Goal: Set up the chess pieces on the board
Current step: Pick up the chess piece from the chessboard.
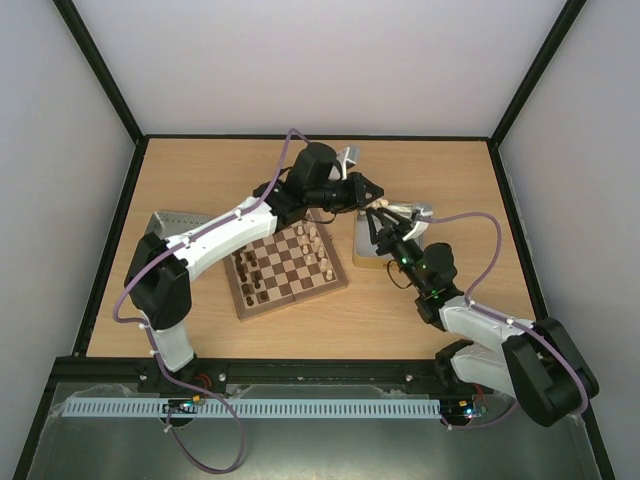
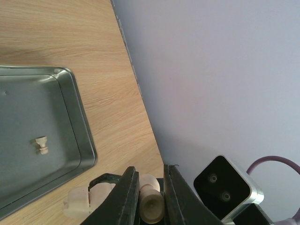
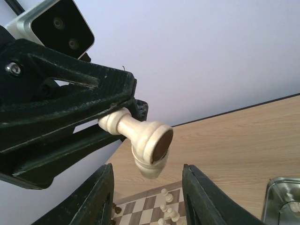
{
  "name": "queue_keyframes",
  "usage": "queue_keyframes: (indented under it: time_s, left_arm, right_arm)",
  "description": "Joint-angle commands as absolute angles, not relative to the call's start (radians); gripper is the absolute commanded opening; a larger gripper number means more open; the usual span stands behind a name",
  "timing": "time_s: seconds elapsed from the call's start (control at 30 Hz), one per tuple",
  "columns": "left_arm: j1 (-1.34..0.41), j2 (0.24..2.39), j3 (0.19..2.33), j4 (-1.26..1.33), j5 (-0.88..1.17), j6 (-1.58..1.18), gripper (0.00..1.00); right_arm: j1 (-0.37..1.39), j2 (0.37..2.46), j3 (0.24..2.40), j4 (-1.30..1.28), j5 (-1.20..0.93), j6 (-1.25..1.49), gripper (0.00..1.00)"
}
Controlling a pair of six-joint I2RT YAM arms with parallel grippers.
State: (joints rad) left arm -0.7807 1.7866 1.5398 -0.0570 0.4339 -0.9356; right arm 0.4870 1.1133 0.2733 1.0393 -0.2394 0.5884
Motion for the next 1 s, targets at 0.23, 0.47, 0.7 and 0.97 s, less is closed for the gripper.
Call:
queue_keyframes:
  time_s: [0.23,0.47,0.7,0.97]
  left_arm:
    - [-0.784,1.745,1.560,-0.028,0.473,-0.963,0.10]
    - [-0.784,1.741,1.560,-0.029,0.470,-0.959,0.10]
    - [-0.771,1.740,1.565,-0.050,0.418,-0.923,0.10]
    - [-0.716,1.743,1.555,-0.083,0.379,-0.871,0.10]
  right_arm:
    - [0.492,1.197,0.344,1.145,-0.209,0.544,0.34]
    - [0.492,1.224,0.376,1.144,-0.214,0.540,0.18]
    - [0.492,1.207,0.335,1.103,-0.222,0.559,0.03]
    - [0.492,1.173,0.302,0.992,-0.203,0.578,0.02]
